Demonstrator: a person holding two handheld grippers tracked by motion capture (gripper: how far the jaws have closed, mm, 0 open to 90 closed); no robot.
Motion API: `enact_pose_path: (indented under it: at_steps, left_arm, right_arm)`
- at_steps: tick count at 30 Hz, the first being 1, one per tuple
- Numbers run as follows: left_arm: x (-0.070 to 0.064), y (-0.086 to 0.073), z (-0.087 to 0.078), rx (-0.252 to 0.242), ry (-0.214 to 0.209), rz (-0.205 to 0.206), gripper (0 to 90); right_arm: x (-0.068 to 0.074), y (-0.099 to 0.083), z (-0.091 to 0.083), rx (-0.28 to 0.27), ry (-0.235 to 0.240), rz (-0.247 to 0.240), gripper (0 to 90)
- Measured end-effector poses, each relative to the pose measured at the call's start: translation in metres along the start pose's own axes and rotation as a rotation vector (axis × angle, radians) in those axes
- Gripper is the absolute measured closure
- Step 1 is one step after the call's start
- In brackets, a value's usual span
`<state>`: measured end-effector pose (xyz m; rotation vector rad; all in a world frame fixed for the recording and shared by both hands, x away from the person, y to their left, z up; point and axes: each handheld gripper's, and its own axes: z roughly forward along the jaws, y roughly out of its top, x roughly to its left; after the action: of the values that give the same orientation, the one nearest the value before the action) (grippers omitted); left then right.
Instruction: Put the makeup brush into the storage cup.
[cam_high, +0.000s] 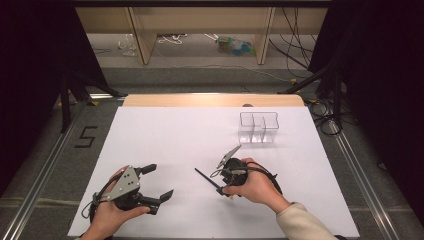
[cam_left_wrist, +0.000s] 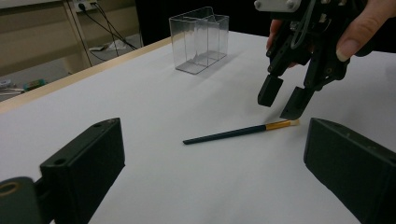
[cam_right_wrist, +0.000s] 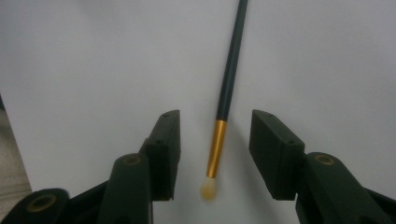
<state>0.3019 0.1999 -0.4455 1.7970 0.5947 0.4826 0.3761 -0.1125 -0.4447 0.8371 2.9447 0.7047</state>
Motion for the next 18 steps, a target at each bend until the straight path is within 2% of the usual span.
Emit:
enact_pose_path:
  at_steps: [1, 6, 7, 12, 13, 16, 18]
  left_arm:
    - [0.000, 0.000, 0.000, 0.001, -0.001, -0.001, 5.1]
    - [-0.001, 0.000, 0.000, -0.002, -0.006, -0.002, 5.0]
    - [-0.001, 0.000, 0.000, 0.000, -0.007, -0.003, 5.3]
    - [-0.001, 0.000, 0.001, -0.001, -0.011, -0.008, 5.5]
    - [-0.001, 0.000, 0.001, 0.005, -0.008, -0.005, 5.6]
    - [-0.001, 0.000, 0.001, 0.006, -0.009, -0.006, 5.7]
    - [-0.001, 0.000, 0.001, 0.005, -0.011, -0.002, 5.8]
  right_arm:
    - [0.000, 0.002, 0.003, 0.029, -0.003, -0.001, 56.9]
    - [-0.002, 0.005, 0.009, 0.078, -0.011, -0.023, 59.9]
    - [-0.001, 0.006, 0.011, 0.113, -0.022, -0.014, 60.2]
    - [-0.001, 0.005, 0.014, 0.154, -0.024, -0.011, 61.6]
    - [-0.001, 0.005, 0.016, 0.175, -0.037, -0.009, 63.4]
    - [-0.002, 0.005, 0.016, 0.179, -0.038, -0.014, 64.8]
    - [0.000, 0.007, 0.017, 0.199, -0.056, -0.013, 68.5]
